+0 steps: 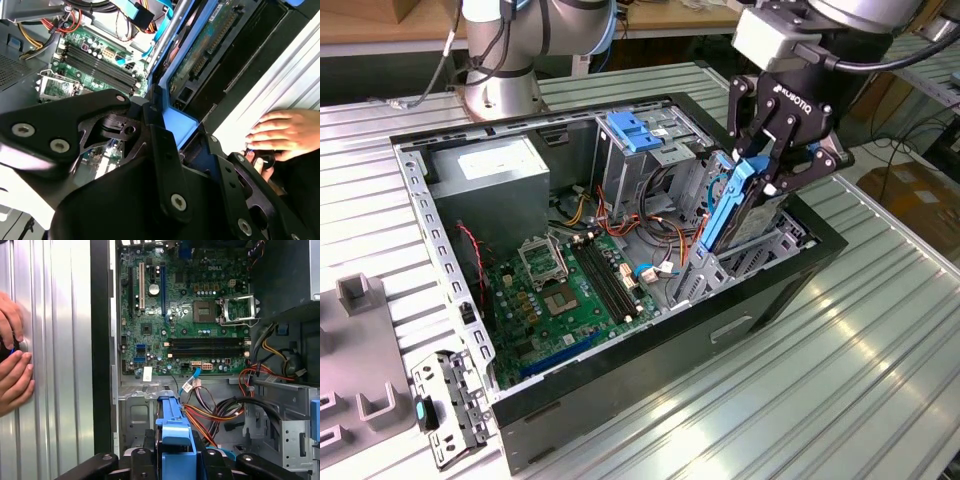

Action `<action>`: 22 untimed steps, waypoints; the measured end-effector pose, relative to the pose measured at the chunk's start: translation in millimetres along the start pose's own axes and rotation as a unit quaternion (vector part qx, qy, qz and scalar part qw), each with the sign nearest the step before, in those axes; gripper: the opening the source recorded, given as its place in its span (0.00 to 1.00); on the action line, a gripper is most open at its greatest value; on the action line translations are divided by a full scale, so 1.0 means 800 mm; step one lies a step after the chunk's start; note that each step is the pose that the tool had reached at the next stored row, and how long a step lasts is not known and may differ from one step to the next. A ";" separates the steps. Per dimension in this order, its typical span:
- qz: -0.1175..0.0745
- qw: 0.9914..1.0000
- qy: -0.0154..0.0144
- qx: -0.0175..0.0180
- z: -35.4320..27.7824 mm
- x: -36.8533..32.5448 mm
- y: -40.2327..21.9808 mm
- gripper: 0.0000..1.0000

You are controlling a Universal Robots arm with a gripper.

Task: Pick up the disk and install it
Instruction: 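Insert the disk into the insertion slot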

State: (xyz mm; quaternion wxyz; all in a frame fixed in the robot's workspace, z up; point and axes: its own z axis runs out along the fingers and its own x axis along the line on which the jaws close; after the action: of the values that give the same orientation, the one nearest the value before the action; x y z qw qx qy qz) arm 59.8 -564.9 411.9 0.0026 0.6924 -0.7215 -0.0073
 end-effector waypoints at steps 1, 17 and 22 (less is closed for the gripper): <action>0.000 1.000 0.000 0.000 0.0033 0.0001 0.0000 0.37; 0.000 1.000 0.001 0.000 0.0295 0.0002 -0.0004 0.43; 0.000 1.000 0.001 0.000 0.0432 0.0003 -0.0006 0.18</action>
State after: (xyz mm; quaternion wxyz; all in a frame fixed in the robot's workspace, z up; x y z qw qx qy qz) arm 59.8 -564.9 377.3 0.0033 0.6924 -0.7215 -0.0061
